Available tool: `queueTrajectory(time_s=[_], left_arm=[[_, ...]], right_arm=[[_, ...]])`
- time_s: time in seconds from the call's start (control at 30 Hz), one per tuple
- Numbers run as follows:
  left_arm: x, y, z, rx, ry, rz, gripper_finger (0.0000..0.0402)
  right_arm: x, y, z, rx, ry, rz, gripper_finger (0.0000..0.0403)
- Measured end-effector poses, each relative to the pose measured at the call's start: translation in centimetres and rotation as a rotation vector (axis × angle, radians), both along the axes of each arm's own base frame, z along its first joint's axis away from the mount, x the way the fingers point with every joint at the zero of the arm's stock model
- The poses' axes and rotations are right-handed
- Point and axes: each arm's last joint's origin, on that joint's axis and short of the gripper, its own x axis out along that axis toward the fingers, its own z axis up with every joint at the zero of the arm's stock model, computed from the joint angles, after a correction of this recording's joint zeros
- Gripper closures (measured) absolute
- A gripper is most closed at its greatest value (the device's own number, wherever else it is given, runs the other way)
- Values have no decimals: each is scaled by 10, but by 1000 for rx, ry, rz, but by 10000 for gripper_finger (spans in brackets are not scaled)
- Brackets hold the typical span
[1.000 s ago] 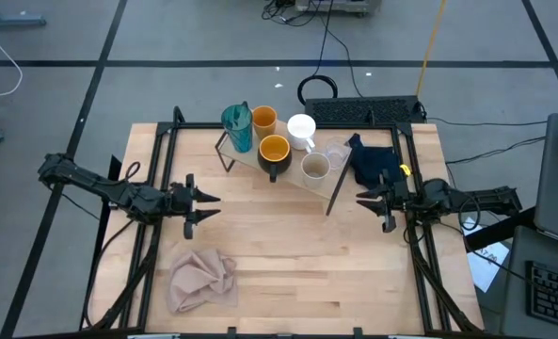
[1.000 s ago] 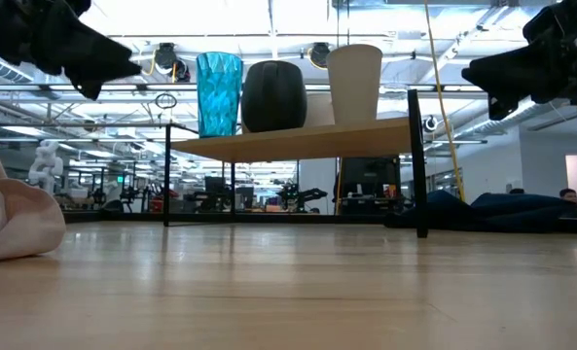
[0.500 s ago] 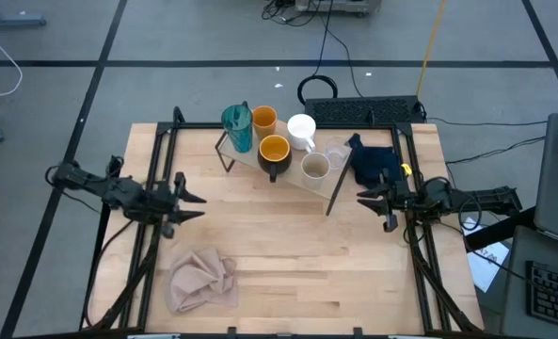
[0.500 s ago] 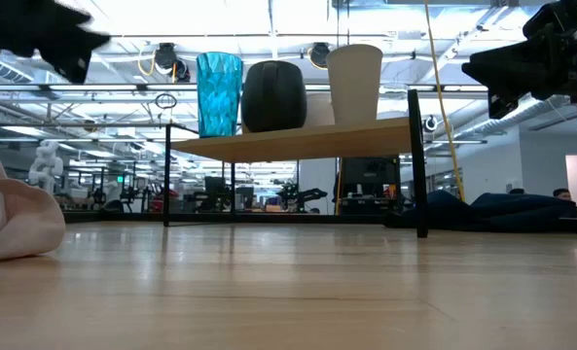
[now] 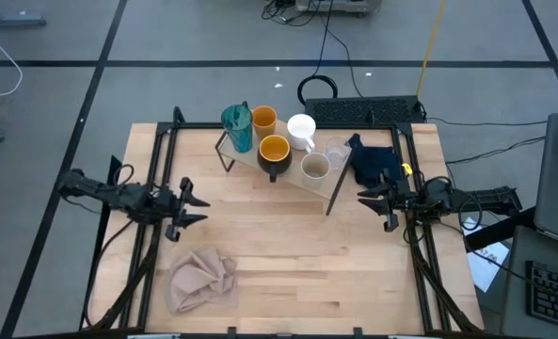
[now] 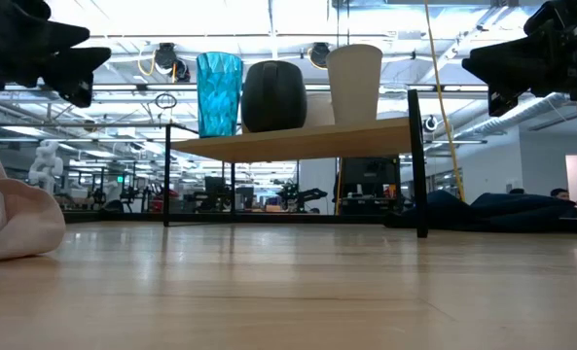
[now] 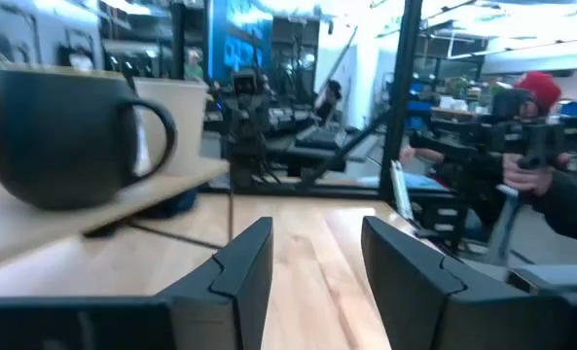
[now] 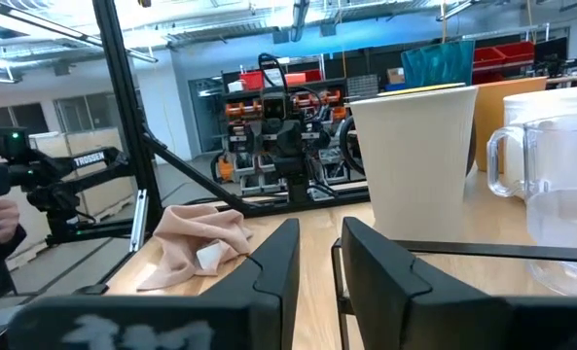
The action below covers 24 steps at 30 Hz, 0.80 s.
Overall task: Stack small to large cups/mugs on shelf
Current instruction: Return to Home Position
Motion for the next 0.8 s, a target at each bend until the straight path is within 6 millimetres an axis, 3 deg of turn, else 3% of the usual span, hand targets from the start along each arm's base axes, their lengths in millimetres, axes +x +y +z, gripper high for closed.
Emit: queueTrajectory(time_s=[0.8], left_arm=[[4, 32, -9, -3, 100, 287, 243]], right_arm=[[1, 0, -8, -69, 85, -7, 330]])
